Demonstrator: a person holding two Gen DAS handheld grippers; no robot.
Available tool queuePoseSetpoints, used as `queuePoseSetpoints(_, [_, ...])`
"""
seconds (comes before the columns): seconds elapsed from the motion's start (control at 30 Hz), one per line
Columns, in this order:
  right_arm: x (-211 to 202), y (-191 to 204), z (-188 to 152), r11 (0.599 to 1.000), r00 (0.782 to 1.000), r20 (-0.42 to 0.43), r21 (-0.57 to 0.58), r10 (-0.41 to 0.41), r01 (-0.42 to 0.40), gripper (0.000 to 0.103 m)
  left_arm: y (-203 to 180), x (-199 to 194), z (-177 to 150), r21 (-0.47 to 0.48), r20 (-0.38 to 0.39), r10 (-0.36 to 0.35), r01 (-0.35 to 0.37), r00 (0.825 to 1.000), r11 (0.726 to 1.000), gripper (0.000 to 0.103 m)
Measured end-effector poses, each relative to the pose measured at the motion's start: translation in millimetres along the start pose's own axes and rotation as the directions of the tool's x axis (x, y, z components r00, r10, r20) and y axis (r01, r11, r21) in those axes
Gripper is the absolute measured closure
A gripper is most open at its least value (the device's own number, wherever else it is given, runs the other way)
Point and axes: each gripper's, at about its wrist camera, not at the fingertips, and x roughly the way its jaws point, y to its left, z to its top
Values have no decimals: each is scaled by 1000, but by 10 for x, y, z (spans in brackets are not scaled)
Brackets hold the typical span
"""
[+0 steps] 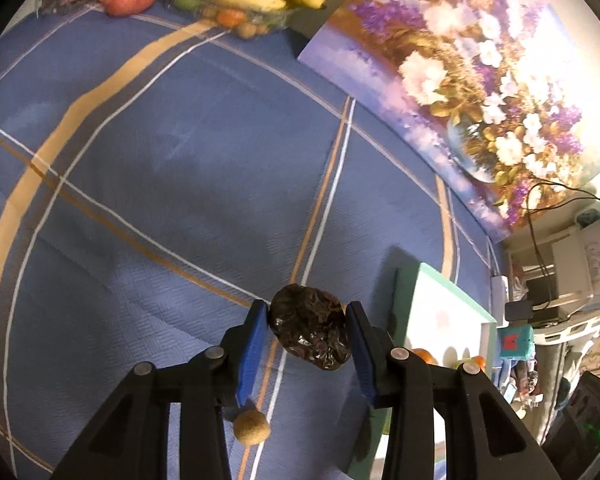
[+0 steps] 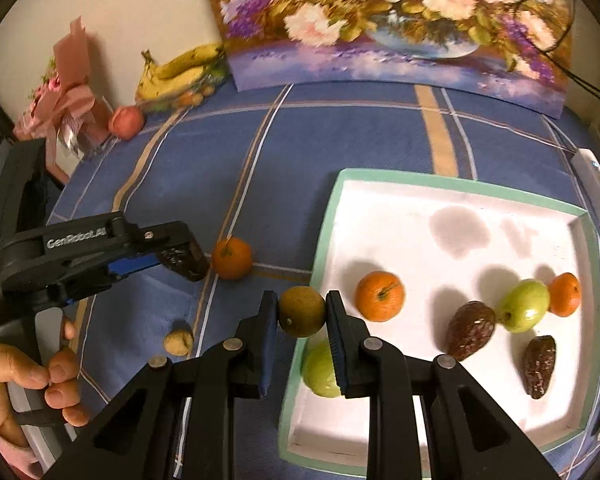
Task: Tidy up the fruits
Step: 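Carry the kiwi in the right tool and the date in the left tool over the tray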
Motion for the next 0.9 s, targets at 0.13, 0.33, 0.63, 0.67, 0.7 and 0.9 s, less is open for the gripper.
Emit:
queuePoseSetpoints(0.13, [-62, -91, 39, 999, 999, 28, 40, -18, 17, 78, -100, -84, -14, 26, 24, -12, 11, 1000, 1000, 61])
queuePoseSetpoints(0.33, [-139, -291, 44, 994, 998, 46, 100, -47, 42, 78, -314, -134, -72, 81, 41, -24, 21, 999, 996, 61])
queuePoseSetpoints(0.63, [-267, -812, -43, 966, 991, 64, 241, -117, 98, 78, -730, -49, -337, 213, 12, -27, 24, 1000, 977, 61])
queuePoseSetpoints(0.67, [-284, -882, -61, 960, 989, 64, 258, -133, 112, 78, -795, -26, -382, 232, 4, -28, 26, 1000, 972, 61])
queuePoseSetpoints(0.7, [-304, -953, -77, 953, 987, 64, 276, -149, 126, 78, -846, -7, -417, 244, -1, -28, 27, 1000, 969, 61])
queuePoseSetpoints(0.9, [-452, -1339, -182, 907, 968, 73, 374, -238, 195, 78, -1165, 112, -660, 345, -36, -21, 32, 999, 938, 61])
